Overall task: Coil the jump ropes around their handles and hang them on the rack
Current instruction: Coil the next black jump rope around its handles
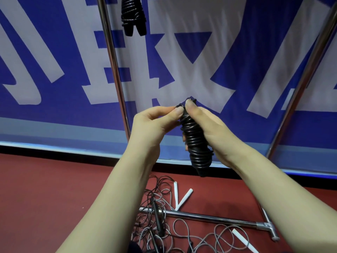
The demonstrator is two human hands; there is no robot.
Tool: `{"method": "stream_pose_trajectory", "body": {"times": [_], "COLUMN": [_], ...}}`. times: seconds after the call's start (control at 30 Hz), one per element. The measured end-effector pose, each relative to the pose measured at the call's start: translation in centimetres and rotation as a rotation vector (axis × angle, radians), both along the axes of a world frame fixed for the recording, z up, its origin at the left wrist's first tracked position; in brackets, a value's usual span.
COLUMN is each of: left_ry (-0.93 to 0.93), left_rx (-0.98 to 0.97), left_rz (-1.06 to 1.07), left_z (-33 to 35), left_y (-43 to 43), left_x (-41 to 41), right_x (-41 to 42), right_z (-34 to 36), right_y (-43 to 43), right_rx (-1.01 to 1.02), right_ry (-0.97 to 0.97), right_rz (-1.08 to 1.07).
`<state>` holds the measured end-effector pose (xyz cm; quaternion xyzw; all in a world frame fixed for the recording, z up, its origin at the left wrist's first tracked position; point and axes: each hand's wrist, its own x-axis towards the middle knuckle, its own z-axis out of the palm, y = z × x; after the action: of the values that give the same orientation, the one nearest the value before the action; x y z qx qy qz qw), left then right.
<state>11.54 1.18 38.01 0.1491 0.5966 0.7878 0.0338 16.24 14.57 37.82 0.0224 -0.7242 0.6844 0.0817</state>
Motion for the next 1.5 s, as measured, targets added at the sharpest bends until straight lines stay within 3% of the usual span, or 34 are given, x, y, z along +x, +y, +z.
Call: {"method": "stream_pose_trajectory", "body": {"times": [0.17, 0.43, 0.97, 1.17, 1.33, 1.5], "left_ry": [-0.025, -0.023, -0.106, -0.231, -0.073, 0.036], "left_rx": [0.089, 0.04, 0.035, 0.27, 0.052, -0.14], "left_rz": [-0.016, -0.157, -0.443, -0.438, -0.087, -0.045], "left_z": [-0.1, -0.1, -0.1, -0.7, -1.2, -1.5], "left_y": [0.7, 1.0, 0.6, -0.2, -0.1, -0.2], "left_x": [0.3, 0.6, 1.5, -0.3, -1.2, -1.1], "right_x": [-0.4, -1.0, -2.4, -1.6, -1.4, -0.4], "right_z": [-0.3, -0.6, -2.8, -2.3, -3.9, -3.7], "right_y": [-0.4, 0.1, 2.1, 2.2, 2.6, 3.0], "right_rx": [-0.167, -0.274, -0.011, 0.072, 0.042, 0.097], "right_ry": [0.107, 0.103, 0.095, 0.022, -0.149, -0.211], "right_rz": [-0.106, -0.3, -0.492, -0.296, -0.091, 0.128]}}
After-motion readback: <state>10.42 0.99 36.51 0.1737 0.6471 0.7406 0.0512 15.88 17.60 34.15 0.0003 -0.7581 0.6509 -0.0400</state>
